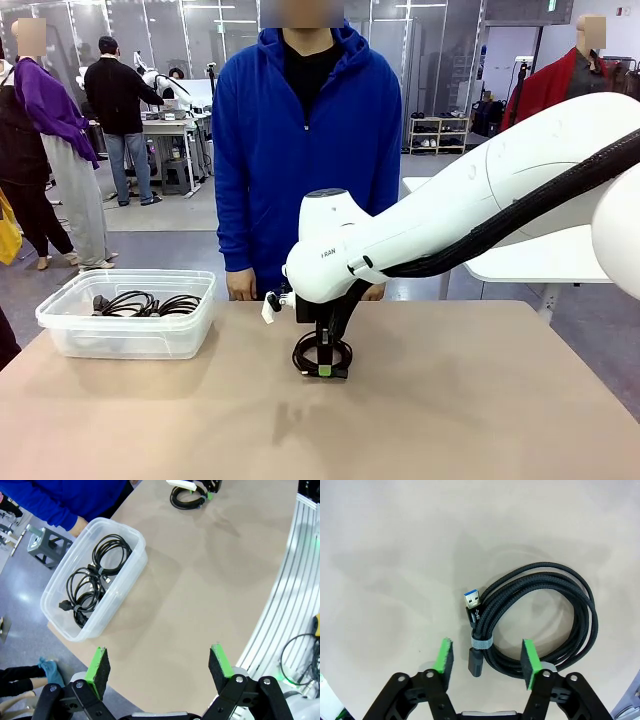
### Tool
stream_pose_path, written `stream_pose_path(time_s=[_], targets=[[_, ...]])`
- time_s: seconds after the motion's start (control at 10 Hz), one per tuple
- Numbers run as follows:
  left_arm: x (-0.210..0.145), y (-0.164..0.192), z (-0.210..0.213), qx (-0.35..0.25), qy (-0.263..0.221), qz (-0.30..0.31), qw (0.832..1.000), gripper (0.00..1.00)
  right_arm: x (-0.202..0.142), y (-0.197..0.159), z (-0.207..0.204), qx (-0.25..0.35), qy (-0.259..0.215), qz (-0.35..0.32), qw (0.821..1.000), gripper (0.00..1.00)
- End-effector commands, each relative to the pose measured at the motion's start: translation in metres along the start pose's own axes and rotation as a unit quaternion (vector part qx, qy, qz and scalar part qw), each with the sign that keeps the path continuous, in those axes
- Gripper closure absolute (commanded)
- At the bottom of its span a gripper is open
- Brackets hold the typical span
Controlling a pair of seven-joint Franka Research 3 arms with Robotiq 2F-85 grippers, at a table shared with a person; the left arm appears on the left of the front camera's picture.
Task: Organize and store the cables.
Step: Place the USB Extension Cable into the Organizing box.
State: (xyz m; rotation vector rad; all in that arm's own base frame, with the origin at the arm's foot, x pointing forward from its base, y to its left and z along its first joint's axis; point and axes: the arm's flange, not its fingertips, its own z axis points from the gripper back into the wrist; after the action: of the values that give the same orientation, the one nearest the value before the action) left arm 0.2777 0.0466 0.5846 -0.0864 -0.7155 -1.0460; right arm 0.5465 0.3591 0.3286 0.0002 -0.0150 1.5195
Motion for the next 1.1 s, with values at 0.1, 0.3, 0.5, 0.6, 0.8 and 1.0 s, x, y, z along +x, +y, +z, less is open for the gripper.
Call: stream_pose_path(time_s=[0.1,0.3,0.5,0.6,0.8,1.0], targets=[[0.0,-0.001,0.001,-0.002,0.001,0.0,1.0,0.0,-0.008,0.008,0.011,-0.003,-0.015,-0.005,1.0,0.0],[0.0,-0.001,0.001,-0.002,0.001,0.0,1.0,0.0,-0.008,0.008,0.014,-0.003,-0.019,-0.005,1.0,0.0],[0.0,-0.001,0.001,-0.002,0.001,0.0,1.0,0.0,-0.011,0.009,0.019,-0.004,-0.023,-0.005,1.0,0.0],[0.0,-0.001,0.001,-0.002,0.001,0.0,1.0,0.0,-0.017,0.009,0.026,-0.008,-0.029,-0.008,1.0,0.0],[0.0,-0.001,0.001,-0.002,0.001,0.0,1.0,0.0,-0.03,0.01,0.038,-0.003,-0.036,-0.011,0.999,0.0],[0.0,0.0,0.0,0.0,0.0,0.0,1.0,0.0,-0.047,0.007,0.052,0.004,-0.046,-0.012,0.999,0.0]])
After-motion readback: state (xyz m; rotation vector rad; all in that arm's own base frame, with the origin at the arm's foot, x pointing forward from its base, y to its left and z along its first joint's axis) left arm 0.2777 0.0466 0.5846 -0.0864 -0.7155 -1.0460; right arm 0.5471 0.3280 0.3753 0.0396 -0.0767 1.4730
